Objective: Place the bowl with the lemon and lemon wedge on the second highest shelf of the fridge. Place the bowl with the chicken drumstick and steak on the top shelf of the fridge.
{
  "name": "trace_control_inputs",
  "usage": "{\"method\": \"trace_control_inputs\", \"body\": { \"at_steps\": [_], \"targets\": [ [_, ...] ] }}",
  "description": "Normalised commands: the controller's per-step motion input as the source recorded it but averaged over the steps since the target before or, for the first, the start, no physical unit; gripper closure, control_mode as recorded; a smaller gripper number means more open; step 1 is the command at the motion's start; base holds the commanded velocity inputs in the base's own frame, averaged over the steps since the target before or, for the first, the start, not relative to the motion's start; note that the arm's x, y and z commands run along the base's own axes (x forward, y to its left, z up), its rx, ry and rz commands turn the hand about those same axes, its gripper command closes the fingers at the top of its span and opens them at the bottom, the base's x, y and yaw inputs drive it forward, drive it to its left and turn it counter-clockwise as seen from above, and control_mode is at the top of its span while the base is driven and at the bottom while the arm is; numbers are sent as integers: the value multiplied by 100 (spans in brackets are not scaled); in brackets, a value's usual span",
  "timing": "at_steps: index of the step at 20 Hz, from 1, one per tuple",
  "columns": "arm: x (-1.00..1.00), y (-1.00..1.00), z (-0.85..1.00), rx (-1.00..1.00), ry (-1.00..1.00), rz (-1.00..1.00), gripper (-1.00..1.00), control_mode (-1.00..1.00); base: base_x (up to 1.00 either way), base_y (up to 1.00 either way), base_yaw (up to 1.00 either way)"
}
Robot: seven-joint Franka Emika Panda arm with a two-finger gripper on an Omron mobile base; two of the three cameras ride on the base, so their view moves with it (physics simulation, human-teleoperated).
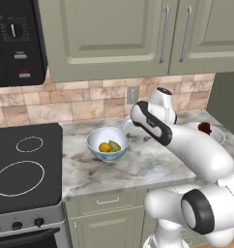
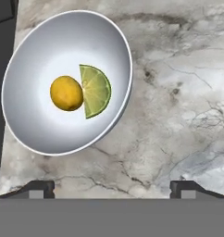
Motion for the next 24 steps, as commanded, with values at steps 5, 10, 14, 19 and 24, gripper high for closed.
{"method": "trace_control_inputs", "body": {
  "at_steps": [5, 10, 14, 19, 24],
  "targets": [
    [18, 0, -30, 0, 0, -6, -100, -100, 0, 0, 0],
    [29, 0, -33, 0, 1, -8, -100, -100, 0, 0, 0],
    [32, 0, -16, 0, 2, -6, -100, -100, 0, 0, 0],
    [29, 0, -12, 0, 4, -4, -100, -100, 0, 0, 0],
    [25, 0, -25, 0, 7, -2, -100, -100, 0, 0, 0]
  ]
}}
